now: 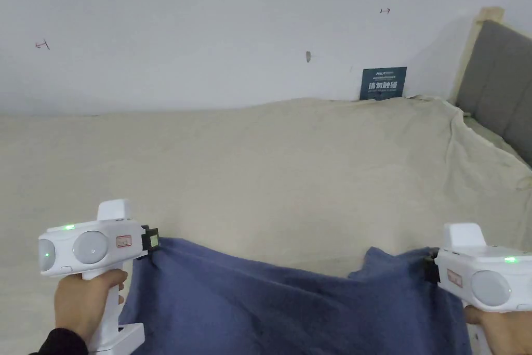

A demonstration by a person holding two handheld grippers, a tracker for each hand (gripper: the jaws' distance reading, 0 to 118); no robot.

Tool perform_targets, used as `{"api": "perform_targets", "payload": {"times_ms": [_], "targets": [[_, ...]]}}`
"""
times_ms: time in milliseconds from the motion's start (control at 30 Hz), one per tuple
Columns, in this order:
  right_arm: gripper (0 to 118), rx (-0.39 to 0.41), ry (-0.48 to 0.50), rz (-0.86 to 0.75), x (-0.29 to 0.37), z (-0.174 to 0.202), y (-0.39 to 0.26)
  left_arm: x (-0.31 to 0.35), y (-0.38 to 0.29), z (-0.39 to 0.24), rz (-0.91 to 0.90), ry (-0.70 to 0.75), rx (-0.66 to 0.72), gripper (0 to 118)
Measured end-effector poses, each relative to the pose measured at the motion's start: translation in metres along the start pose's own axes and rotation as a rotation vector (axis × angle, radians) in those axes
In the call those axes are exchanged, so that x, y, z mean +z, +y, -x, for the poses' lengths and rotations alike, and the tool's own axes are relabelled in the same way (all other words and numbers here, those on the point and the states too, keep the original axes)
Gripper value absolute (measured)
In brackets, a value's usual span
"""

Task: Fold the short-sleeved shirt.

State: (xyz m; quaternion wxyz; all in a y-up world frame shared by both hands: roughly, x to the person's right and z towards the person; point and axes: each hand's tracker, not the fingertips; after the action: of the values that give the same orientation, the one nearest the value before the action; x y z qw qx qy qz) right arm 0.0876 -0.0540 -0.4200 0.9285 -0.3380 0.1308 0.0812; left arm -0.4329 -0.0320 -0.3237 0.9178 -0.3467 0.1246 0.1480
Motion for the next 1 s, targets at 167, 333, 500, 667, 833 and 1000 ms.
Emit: {"api": "perform_targets", "payload": {"times_ms": [167,333,500,667,833,1000], "targets": [[2,-0.016,0.048,-0.164,0.053,-0.008,0.038,0.048,0.015,0.012,-0.091,0.012,0.016,3],[2,-0.021,0.071,-0.286,0.098,-0.008,0.085,0.102,0.052,0.025,-0.199,0.036,0.033,3],[2,-0.011,0.102,-0.428,0.137,0.0,0.133,0.157,0.095,0.03,-0.316,0.063,0.001,3],[2,0.014,0.106,-0.545,0.168,0.011,0.187,0.204,0.138,0.023,-0.417,0.095,-0.033,3],[2,0.008,0.097,-0.66,0.194,0.021,0.243,0.233,0.179,0.014,-0.504,0.131,-0.061,3],[2,-0.002,0.097,-0.741,0.205,0.024,0.291,0.242,0.218,0.007,-0.549,0.162,-0.072,3]]}}
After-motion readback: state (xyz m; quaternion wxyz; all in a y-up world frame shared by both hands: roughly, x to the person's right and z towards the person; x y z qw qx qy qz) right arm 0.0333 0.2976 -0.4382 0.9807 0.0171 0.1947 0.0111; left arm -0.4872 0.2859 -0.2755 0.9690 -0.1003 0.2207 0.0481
